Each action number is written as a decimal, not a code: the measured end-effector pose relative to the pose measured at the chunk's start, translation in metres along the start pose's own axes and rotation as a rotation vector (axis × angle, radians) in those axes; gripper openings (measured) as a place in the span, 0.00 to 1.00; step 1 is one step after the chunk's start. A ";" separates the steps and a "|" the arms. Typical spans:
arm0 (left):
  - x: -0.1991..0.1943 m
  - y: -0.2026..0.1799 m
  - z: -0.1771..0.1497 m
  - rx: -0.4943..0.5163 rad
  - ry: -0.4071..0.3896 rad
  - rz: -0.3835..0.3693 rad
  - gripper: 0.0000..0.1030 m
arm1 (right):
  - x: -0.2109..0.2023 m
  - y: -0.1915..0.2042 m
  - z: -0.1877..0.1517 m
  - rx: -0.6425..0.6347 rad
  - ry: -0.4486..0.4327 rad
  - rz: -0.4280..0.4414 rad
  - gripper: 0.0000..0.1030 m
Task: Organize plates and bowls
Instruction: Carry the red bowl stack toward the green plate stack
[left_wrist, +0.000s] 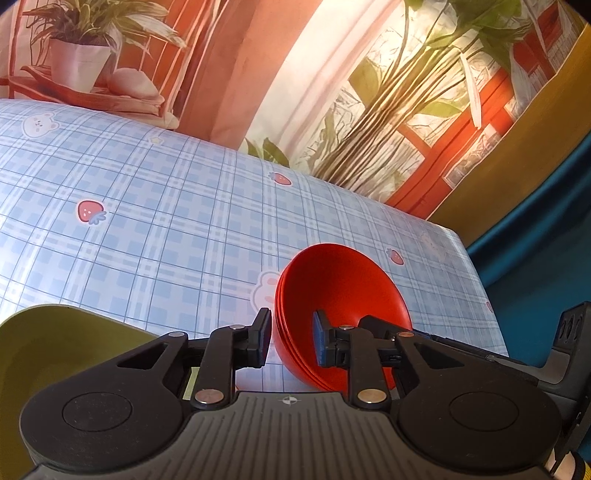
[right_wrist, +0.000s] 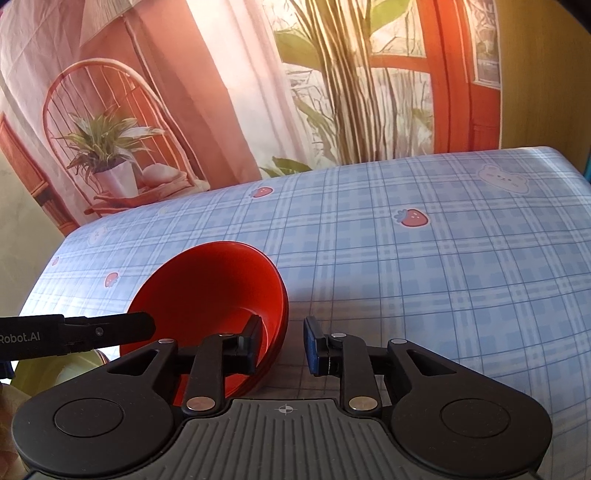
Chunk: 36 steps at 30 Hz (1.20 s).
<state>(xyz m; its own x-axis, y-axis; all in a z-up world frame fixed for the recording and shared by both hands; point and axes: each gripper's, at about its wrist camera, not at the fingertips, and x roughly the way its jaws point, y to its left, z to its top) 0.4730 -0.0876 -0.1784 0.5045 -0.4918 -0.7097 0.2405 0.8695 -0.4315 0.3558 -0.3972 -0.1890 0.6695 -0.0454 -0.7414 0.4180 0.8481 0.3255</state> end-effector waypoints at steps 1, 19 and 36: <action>0.001 0.000 0.000 0.001 0.003 -0.004 0.24 | 0.001 -0.001 -0.001 0.010 0.000 0.003 0.25; 0.012 0.001 -0.004 0.000 0.016 -0.012 0.24 | 0.011 -0.006 -0.007 0.084 0.006 0.041 0.28; -0.005 -0.004 -0.013 0.026 0.019 -0.032 0.22 | -0.006 -0.008 -0.019 0.132 0.006 0.049 0.14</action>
<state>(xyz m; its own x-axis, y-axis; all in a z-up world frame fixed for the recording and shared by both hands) 0.4586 -0.0891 -0.1804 0.4807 -0.5198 -0.7062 0.2778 0.8542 -0.4396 0.3370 -0.3932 -0.1987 0.6876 -0.0019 -0.7261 0.4623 0.7723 0.4357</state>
